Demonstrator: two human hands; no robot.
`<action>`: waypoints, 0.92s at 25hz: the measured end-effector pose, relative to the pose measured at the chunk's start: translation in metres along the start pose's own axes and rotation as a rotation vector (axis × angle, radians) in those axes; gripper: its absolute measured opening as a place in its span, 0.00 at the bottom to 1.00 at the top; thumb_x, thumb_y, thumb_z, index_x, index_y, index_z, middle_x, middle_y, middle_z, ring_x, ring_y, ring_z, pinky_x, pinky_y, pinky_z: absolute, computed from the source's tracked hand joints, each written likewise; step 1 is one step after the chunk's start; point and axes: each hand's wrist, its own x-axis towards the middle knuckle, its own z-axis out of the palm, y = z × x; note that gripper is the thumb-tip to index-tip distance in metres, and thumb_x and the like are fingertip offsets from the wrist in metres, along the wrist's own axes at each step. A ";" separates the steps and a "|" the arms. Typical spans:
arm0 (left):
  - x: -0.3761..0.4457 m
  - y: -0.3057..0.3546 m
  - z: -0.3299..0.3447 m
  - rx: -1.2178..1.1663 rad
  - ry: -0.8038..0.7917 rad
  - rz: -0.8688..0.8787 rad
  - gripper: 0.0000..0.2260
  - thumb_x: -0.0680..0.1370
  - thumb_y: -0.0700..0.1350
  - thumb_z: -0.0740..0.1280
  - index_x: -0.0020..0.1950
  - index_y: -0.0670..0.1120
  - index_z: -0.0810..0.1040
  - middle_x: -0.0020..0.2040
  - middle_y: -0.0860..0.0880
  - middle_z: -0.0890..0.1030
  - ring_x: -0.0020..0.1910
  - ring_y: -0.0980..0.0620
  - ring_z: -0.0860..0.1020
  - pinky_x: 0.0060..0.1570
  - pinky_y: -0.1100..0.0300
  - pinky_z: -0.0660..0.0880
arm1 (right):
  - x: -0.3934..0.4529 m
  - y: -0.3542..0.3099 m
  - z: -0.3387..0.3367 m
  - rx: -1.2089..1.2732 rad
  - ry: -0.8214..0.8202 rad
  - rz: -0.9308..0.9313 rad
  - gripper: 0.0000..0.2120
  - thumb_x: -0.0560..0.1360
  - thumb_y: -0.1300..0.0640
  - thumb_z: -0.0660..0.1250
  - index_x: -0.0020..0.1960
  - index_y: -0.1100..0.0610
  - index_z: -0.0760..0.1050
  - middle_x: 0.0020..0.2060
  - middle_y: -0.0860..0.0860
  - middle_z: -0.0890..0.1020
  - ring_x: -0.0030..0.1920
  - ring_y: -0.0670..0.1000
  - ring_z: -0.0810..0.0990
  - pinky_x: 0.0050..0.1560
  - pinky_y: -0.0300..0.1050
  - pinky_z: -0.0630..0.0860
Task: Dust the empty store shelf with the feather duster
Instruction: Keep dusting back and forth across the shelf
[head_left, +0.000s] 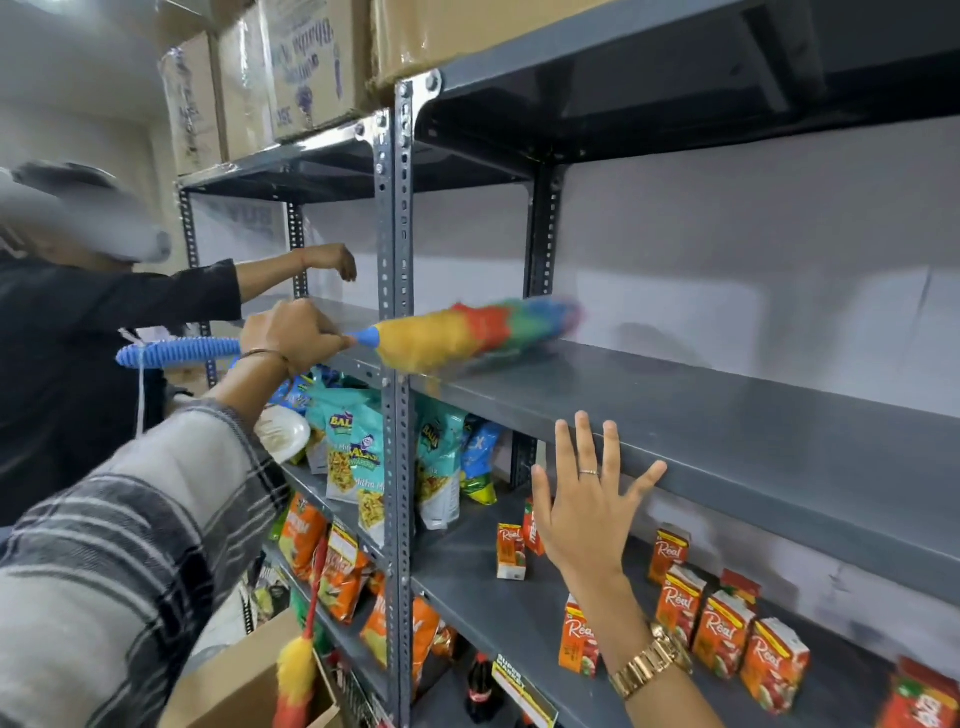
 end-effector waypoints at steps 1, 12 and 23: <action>0.000 -0.012 -0.001 -0.031 -0.057 -0.006 0.18 0.72 0.60 0.67 0.47 0.47 0.86 0.43 0.43 0.84 0.42 0.43 0.78 0.39 0.58 0.69 | -0.001 0.001 0.000 0.005 -0.001 -0.006 0.25 0.76 0.48 0.53 0.68 0.59 0.69 0.68 0.57 0.70 0.70 0.58 0.58 0.65 0.68 0.33; -0.006 0.053 0.006 -0.415 -0.359 0.165 0.10 0.70 0.52 0.73 0.35 0.46 0.85 0.22 0.52 0.77 0.25 0.53 0.72 0.23 0.67 0.68 | -0.007 0.023 -0.015 0.041 0.068 0.029 0.26 0.75 0.47 0.54 0.67 0.59 0.70 0.66 0.58 0.72 0.69 0.59 0.60 0.68 0.64 0.38; -0.009 0.177 0.030 -0.364 -0.399 0.539 0.12 0.71 0.53 0.72 0.41 0.44 0.86 0.30 0.49 0.79 0.32 0.51 0.75 0.32 0.61 0.70 | -0.012 0.082 -0.059 -0.109 0.224 0.130 0.27 0.78 0.45 0.51 0.72 0.58 0.62 0.71 0.57 0.63 0.72 0.59 0.53 0.68 0.62 0.32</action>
